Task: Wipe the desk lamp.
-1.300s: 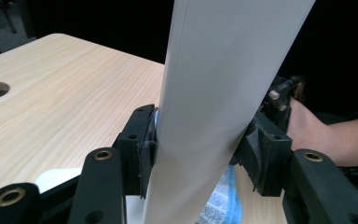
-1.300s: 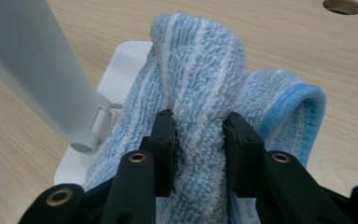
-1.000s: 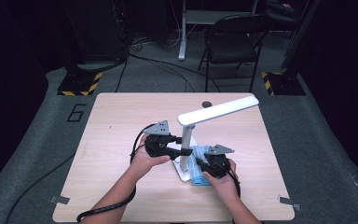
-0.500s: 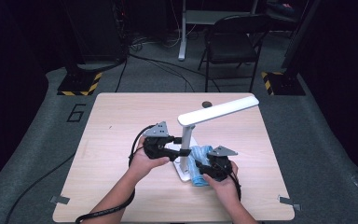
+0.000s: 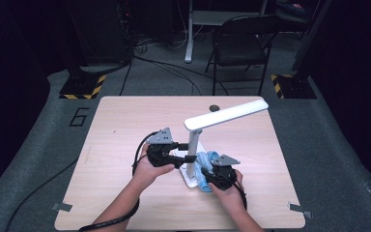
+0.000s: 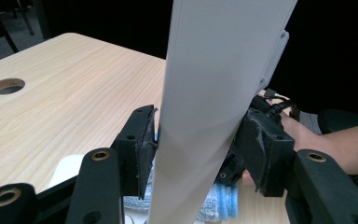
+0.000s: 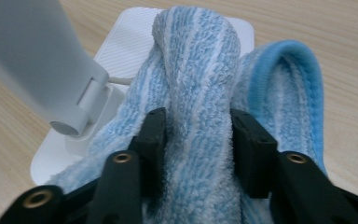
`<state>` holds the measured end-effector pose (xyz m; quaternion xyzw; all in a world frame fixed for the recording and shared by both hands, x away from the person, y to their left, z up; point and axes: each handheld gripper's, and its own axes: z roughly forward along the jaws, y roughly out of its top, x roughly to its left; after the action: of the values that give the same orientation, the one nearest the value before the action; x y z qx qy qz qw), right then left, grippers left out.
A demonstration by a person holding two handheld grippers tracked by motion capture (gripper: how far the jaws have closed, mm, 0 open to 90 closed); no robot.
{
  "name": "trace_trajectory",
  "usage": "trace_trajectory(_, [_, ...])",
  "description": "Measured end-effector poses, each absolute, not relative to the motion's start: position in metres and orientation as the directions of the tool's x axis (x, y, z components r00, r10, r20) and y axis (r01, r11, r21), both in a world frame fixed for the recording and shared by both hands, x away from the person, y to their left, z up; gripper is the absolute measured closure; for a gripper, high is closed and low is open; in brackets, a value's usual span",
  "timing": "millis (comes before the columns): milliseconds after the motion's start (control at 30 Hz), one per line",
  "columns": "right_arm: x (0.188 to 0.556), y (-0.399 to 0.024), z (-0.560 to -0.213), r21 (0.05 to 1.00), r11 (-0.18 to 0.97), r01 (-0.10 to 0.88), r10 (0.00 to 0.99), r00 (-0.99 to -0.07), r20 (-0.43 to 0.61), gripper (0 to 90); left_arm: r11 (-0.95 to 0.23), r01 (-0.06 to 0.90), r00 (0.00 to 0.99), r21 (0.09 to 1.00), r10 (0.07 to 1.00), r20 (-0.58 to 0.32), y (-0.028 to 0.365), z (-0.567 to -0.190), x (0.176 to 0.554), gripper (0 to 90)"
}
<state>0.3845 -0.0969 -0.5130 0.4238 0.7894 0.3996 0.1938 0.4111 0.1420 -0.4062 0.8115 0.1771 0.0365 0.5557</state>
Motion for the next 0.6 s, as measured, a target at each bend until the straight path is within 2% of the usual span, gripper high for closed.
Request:
trace_trajectory(67, [0.383,-0.095,-0.512,0.790,0.342,0.509,0.814,-0.581,0.022,65.7,-0.318,0.250,0.933,0.915,0.331,-0.139,0.141,-0.406,0.411,48.7])
trace_trajectory(200, [0.380,-0.094,-0.512,0.791,0.333,0.513,0.816,-0.577,0.030,69.5,-0.315,0.244,0.934,0.917,0.332,-0.134,0.142,-0.407,0.410,49.4])
trace_trajectory(600, [0.369,-0.086,-0.508,0.772,0.371,0.517,0.781,-0.623,0.041,71.5,-0.305,0.230,0.933,0.924,0.341,-0.119,0.155,-0.408,0.405,50.0])
